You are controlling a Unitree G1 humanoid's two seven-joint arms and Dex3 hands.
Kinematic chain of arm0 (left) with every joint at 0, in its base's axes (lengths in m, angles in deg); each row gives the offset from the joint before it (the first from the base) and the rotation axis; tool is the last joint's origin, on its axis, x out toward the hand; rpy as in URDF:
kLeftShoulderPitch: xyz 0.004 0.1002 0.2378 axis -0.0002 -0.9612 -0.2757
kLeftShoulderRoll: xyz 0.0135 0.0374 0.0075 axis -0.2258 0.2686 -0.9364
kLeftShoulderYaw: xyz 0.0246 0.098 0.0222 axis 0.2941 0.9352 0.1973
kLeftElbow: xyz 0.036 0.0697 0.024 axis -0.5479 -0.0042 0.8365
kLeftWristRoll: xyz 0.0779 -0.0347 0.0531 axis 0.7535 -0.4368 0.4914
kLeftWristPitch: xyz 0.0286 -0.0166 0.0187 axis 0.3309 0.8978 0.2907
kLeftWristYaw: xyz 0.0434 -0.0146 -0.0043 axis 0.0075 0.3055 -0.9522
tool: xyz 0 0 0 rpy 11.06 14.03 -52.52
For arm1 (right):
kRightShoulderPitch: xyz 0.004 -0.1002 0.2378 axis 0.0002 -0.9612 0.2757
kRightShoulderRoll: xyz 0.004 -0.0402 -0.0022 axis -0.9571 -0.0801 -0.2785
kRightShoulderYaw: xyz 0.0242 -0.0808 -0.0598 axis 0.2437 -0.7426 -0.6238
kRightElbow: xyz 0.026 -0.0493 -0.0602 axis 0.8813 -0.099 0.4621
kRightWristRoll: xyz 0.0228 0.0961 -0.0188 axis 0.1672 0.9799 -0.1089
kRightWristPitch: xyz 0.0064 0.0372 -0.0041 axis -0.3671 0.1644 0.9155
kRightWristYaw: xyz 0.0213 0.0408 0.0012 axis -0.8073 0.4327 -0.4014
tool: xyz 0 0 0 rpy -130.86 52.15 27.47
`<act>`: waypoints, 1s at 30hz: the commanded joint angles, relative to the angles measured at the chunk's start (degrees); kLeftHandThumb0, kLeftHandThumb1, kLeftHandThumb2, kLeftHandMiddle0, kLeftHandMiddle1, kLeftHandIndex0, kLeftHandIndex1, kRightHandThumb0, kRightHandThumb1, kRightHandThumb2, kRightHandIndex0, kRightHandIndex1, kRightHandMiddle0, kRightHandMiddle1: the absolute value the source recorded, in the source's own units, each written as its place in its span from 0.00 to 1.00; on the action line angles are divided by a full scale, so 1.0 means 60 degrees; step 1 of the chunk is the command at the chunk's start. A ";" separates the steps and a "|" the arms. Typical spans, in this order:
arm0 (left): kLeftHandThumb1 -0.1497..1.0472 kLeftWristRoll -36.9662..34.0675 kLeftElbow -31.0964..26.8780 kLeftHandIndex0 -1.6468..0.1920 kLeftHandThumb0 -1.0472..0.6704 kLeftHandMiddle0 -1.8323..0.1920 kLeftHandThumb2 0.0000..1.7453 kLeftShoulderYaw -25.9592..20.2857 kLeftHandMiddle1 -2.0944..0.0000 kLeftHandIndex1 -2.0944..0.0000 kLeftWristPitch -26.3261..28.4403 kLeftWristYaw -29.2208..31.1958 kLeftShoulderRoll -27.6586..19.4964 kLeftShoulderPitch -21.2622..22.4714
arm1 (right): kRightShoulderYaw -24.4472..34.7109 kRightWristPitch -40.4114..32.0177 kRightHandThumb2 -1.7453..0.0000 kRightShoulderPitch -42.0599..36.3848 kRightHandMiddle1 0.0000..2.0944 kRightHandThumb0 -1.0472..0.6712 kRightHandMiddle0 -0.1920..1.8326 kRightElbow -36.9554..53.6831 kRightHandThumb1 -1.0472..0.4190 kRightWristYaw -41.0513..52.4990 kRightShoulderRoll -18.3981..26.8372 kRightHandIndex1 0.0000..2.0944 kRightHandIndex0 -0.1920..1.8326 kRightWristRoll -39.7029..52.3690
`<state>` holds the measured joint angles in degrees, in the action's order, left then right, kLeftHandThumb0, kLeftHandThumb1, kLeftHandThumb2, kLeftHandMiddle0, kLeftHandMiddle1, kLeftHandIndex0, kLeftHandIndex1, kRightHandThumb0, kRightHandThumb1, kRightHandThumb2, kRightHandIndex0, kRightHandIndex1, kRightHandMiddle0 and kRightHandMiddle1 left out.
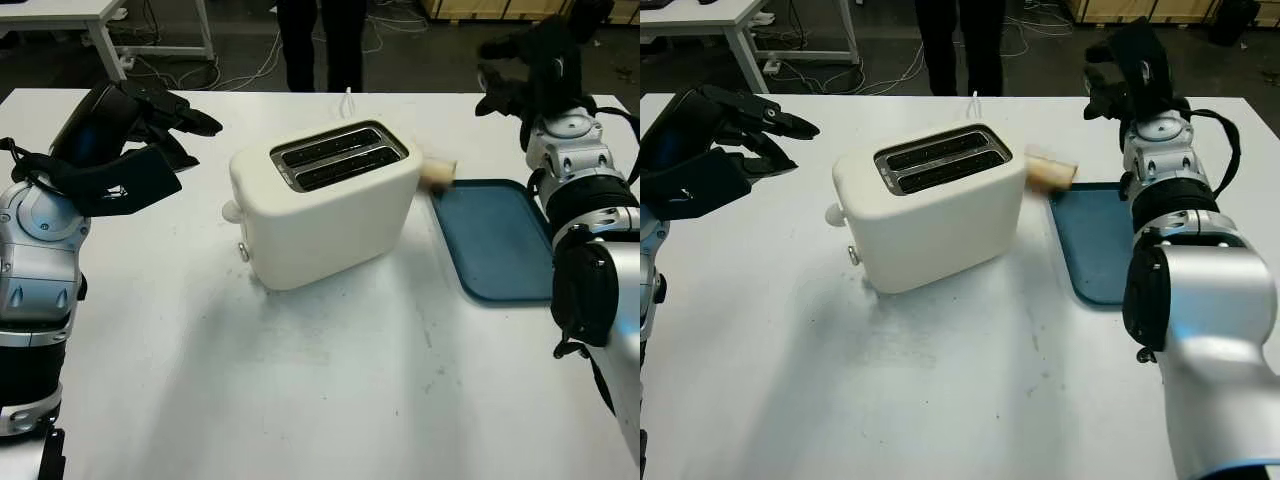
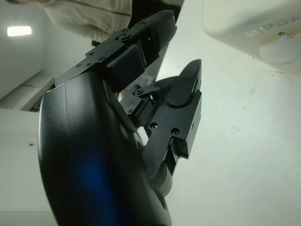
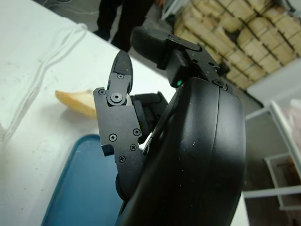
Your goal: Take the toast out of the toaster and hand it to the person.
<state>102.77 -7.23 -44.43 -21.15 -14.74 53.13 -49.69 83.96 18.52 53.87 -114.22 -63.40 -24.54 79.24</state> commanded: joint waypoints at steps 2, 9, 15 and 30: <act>0.82 0.0015 -0.0019 0.31 0.61 0.48 0.00 -0.0011 0.60 0.99 0.0010 -0.0009 -0.0019 -0.0008 | 0.0419 -0.0365 0.75 -0.0133 0.82 0.49 0.17 -0.0103 0.09 -0.0196 -0.0191 0.83 0.40 0.0418; 0.82 0.0069 -0.0066 0.31 0.61 0.49 0.00 0.0023 0.61 0.99 0.0116 -0.0003 -0.0019 0.0027 | 0.0481 -0.0440 0.76 -0.0164 0.83 0.50 0.20 -0.0118 0.09 -0.0197 -0.0337 0.83 0.40 0.0426; 0.82 0.0021 -0.0084 0.32 0.60 0.49 0.00 -0.0027 0.61 0.99 0.0123 0.0019 -0.0028 -0.0011 | 0.0570 -0.0411 0.74 -0.0152 0.83 0.50 0.20 -0.0102 0.09 -0.0116 -0.0326 0.83 0.40 0.0532; 0.82 0.0098 -0.0298 0.32 0.60 0.49 0.00 0.0003 0.61 1.00 0.0469 0.0000 -0.0020 -0.0084 | 0.0232 -0.0310 0.75 -0.0237 0.83 0.49 0.22 -0.0079 0.09 0.0203 -0.0231 0.83 0.40 0.0321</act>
<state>102.92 -8.18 -44.42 -18.95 -14.72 53.13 -49.71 85.31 16.64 53.38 -114.79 -62.57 -26.34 81.20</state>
